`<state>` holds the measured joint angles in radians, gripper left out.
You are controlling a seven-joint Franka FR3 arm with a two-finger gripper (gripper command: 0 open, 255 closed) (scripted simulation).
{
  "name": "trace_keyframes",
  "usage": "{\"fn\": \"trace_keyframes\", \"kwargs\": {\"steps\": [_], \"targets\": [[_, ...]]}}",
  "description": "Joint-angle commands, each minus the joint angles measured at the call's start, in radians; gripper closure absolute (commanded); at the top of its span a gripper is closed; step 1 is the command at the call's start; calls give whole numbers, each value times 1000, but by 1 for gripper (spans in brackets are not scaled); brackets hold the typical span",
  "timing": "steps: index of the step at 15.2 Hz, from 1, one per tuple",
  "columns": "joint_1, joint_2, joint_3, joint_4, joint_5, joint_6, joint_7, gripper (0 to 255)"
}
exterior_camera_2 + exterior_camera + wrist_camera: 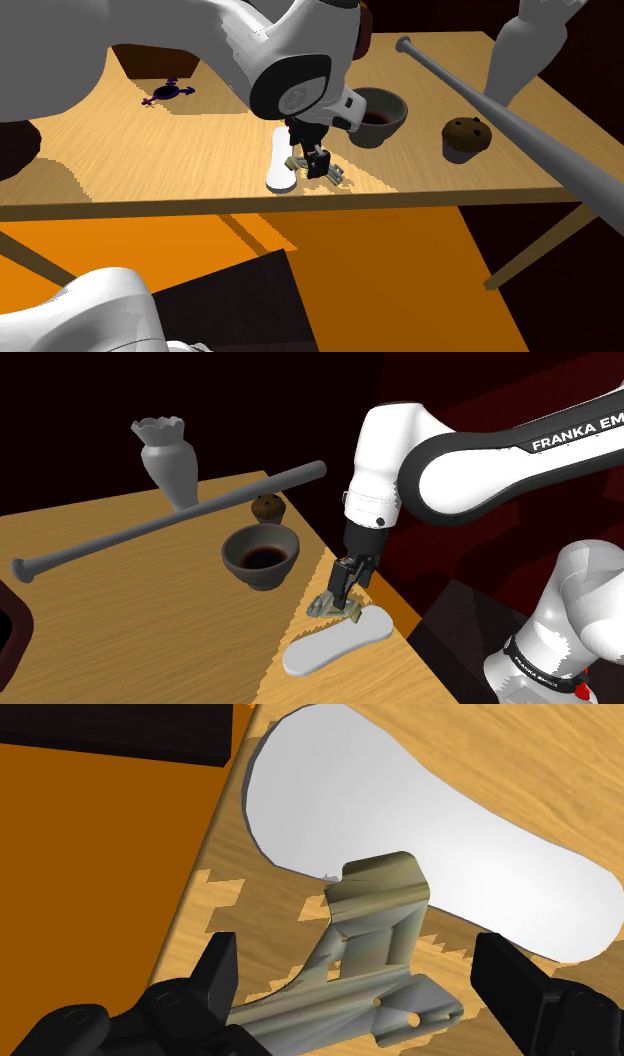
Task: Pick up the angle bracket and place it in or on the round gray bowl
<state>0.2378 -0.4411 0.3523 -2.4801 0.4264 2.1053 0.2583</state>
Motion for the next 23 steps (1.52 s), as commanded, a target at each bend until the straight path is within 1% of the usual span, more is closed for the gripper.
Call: {"fn": "trace_keyframes", "kwargs": {"steps": [1, 2, 3, 12, 13, 15, 16, 23], "targets": [[0, 0, 0, 0, 0, 0, 0, 0], [0, 0, 0, 0, 0, 0, 0, 0], [0, 0, 0, 0, 0, 0, 0, 255], [0, 0, -1, 1, 0, 1, 0, 255], [0, 0, -1, 1, 0, 1, 0, 0], [-64, 203, 138, 237, -241, -159, 226, 0], [-72, 256, 166, 294, -297, -201, 277, 0], [-63, 279, 170, 218, -302, -104, 283, 0]]}}
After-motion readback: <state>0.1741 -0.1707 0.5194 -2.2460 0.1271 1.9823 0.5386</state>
